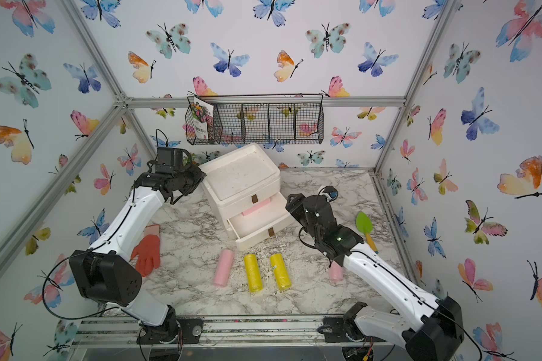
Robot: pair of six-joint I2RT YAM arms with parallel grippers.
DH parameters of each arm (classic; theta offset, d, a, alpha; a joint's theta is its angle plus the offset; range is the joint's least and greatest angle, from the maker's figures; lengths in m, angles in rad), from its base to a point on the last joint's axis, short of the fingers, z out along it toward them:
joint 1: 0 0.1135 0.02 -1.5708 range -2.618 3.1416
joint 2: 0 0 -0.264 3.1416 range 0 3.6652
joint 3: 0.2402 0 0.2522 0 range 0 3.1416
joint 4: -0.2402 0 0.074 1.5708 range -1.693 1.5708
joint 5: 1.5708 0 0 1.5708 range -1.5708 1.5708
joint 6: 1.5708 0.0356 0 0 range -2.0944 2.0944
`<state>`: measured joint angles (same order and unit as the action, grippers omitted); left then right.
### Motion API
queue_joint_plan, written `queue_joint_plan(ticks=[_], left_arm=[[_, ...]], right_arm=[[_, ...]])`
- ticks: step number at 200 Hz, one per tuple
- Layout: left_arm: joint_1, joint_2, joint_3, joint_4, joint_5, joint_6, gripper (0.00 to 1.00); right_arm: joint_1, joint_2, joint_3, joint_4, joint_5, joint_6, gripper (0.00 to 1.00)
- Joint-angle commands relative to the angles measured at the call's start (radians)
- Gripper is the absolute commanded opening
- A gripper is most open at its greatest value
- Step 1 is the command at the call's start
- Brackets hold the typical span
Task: Sort the rolls of trash bags by color and place them into the drawer
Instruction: Place the roll of trash bags in the drawer, then pick up the roll of trash bags from the center of the board.
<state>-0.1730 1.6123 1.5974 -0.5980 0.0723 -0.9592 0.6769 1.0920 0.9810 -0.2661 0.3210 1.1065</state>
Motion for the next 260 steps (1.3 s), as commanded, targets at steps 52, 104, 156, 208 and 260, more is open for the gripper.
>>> queue_joint_plan(ticks=[52, 104, 156, 208, 260], left_arm=[[0.003, 0.031, -0.047, -0.015, 0.098, -0.069, 0.00], [0.016, 0.018, -0.059, -0.020, 0.095, -0.062, 0.00], [0.020, 0.030, -0.062, -0.015, 0.103, -0.065, 0.00], [0.020, 0.034, -0.065, -0.016, 0.095, -0.059, 0.00], [0.020, 0.038, -0.084, -0.003, 0.103, -0.062, 0.00]], right_arm=[[-0.153, 0.051, -0.089, -0.469, -0.036, -0.399, 0.93], [-0.343, 0.070, -0.156, -0.473, -0.184, -0.567, 0.94], [-0.422, 0.116, -0.248, -0.430, -0.296, -0.637, 0.94], [-0.433, 0.160, -0.306, -0.382, -0.339, -0.643, 0.92], [-0.441, 0.217, -0.320, -0.348, -0.375, -0.645, 0.90]])
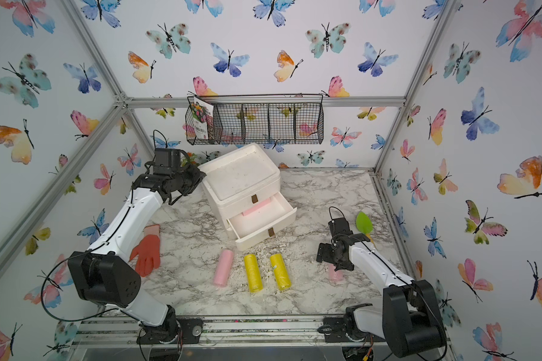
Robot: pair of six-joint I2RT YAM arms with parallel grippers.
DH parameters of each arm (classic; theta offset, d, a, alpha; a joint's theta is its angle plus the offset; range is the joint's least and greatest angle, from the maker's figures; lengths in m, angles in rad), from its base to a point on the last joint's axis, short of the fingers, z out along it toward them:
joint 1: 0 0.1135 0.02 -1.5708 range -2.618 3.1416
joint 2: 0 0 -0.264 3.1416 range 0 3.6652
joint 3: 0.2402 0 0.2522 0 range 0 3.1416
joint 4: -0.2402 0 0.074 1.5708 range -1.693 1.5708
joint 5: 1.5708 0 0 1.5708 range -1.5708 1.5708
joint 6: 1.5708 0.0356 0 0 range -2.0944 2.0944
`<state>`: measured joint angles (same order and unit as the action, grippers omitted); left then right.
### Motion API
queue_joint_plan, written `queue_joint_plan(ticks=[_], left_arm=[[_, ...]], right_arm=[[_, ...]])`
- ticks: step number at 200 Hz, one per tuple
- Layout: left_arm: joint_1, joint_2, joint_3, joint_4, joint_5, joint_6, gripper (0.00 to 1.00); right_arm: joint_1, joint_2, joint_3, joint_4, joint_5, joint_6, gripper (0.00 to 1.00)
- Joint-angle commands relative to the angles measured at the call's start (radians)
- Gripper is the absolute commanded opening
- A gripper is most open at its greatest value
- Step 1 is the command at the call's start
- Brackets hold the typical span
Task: Sort the rolls of trash bags by color and place them into the drawer
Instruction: Pick up the roll of trash bags from the center of the board.
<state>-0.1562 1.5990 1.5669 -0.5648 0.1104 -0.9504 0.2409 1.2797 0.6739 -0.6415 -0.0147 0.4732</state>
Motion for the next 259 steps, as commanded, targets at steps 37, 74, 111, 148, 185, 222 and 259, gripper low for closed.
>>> queue_joint_plan(ticks=[37, 74, 111, 148, 185, 222, 259], left_arm=[[0.004, 0.052, -0.051, -0.038, 0.064, -0.070, 0.00], [0.005, 0.055, -0.052, -0.038, 0.066, -0.068, 0.00], [0.004, 0.054, -0.055, -0.037, 0.069, -0.070, 0.00], [0.004, 0.052, -0.057, -0.036, 0.069, -0.071, 0.00], [0.005, 0.048, -0.056, -0.037, 0.069, -0.072, 0.00], [0.005, 0.045, -0.053, -0.036, 0.071, -0.074, 0.00], [0.004, 0.045, -0.056, -0.034, 0.070, -0.077, 0.00]], right_arm=[[-0.006, 0.073, -0.016, 0.047, -0.066, 0.008, 0.81], [-0.005, 0.076, -0.020, 0.049, -0.058, 0.021, 0.65], [-0.006, 0.048, -0.017, 0.035, -0.025, 0.036, 0.56], [-0.005, 0.036, -0.019, 0.034, -0.014, 0.059, 0.51], [-0.006, 0.004, -0.015, 0.032, -0.038, 0.079, 0.47], [-0.006, -0.062, 0.055, -0.009, -0.129, 0.095, 0.47], [-0.006, -0.147, 0.151, 0.085, -0.362, 0.211, 0.46]])
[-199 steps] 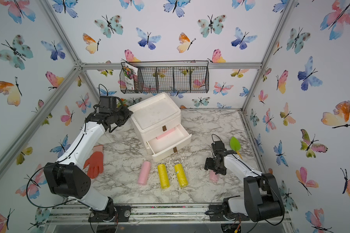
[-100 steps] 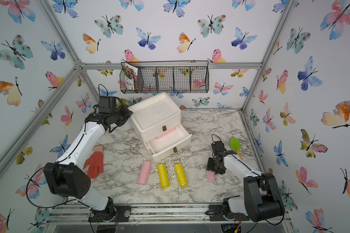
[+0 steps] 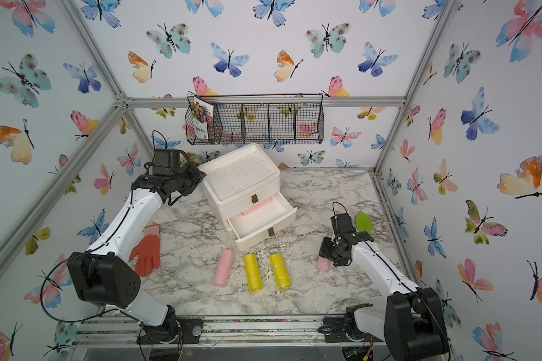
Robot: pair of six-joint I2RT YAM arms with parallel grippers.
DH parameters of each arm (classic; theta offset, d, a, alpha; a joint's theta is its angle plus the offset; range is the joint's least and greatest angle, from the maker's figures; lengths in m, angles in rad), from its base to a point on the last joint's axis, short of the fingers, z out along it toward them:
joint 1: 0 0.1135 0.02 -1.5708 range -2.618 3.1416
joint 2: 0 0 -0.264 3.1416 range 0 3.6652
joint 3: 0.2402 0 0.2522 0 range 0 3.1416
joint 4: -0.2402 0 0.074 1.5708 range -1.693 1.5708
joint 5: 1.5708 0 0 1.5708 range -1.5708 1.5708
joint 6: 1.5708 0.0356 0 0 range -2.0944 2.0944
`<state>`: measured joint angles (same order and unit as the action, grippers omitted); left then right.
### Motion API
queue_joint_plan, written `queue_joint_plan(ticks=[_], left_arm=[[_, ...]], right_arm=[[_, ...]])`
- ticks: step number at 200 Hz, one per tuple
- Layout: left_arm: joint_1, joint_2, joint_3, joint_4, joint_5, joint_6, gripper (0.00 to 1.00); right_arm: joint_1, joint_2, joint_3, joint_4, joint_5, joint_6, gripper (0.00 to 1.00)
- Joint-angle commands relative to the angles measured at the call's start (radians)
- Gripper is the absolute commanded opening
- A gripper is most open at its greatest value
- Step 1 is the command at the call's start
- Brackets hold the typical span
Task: Sort the rolls of trash bags by color and place them into the drawer
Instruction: Pick up the roll of trash bags from the center of the board, then place the roll of trash bags in the drawer.
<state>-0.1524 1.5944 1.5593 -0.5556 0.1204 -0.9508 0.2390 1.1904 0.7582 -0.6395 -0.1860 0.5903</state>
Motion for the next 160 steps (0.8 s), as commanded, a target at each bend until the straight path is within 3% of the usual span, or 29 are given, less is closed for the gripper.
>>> queue_joint_plan(ticks=[1, 18, 59, 123, 160], left_arm=[[0.001, 0.050, -0.047, -0.043, 0.060, -0.078, 0.00], [0.001, 0.050, -0.047, -0.044, 0.064, -0.080, 0.00], [0.001, 0.038, -0.048, -0.047, 0.056, -0.082, 0.00], [0.000, 0.038, -0.045, -0.044, 0.070, -0.094, 0.00], [0.001, 0.032, -0.038, -0.049, 0.066, -0.087, 0.00]], right_arm=[[-0.004, -0.060, 0.067, 0.090, -0.197, 0.099, 0.46], [-0.004, -0.066, 0.103, 0.206, -0.302, 0.177, 0.43], [0.024, -0.022, 0.225, 0.430, -0.414, 0.379, 0.42], [0.276, 0.121, 0.300, 0.705, -0.229, 0.579, 0.45], [0.326, 0.198, 0.301, 0.774, -0.136, 0.672, 0.45]])
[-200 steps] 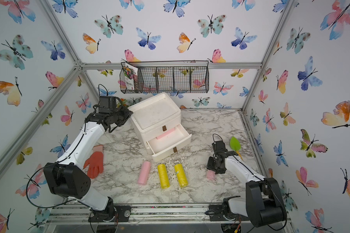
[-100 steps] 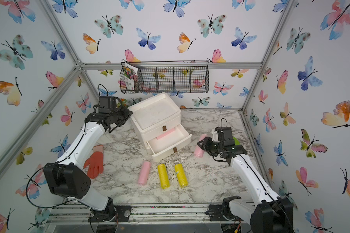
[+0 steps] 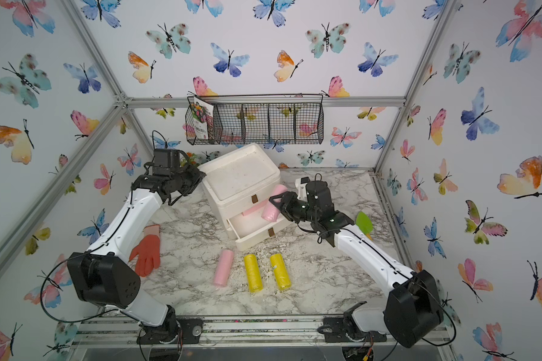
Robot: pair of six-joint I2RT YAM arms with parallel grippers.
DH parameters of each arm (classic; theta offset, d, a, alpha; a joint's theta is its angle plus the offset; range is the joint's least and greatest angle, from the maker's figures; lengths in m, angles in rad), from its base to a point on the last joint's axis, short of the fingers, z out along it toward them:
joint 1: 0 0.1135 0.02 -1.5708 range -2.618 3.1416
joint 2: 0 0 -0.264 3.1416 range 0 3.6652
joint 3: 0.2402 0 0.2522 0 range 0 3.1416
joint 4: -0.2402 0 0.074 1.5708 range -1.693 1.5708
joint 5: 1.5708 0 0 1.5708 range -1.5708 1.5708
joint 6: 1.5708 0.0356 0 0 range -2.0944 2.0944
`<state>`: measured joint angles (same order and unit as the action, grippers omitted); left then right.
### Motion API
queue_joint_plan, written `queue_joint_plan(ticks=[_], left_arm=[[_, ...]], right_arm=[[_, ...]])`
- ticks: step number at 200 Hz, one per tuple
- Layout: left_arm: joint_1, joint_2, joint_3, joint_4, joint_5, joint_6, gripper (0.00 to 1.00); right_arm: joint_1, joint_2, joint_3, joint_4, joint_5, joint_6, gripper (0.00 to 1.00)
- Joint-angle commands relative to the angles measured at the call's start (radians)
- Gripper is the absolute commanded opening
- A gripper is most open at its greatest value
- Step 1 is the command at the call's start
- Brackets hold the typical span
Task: Sort the rolls of trash bags by color and place them into the drawer
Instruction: Place the roll of trash bags in the drawer.
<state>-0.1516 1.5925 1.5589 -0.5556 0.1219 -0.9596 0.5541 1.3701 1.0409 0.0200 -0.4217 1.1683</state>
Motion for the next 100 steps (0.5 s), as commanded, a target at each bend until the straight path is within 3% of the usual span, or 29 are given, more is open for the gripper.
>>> queue_joint_plan(ticks=[1, 100], left_arm=[[0.000, 0.034, -0.037, -0.049, 0.065, -0.078, 0.00], [0.003, 0.038, -0.040, -0.047, 0.076, -0.071, 0.00]], right_arm=[[0.011, 0.019, 0.017, 0.115, 0.102, 0.097, 0.45], [0.088, 0.076, -0.050, 0.140, 0.229, 0.271, 0.48]])
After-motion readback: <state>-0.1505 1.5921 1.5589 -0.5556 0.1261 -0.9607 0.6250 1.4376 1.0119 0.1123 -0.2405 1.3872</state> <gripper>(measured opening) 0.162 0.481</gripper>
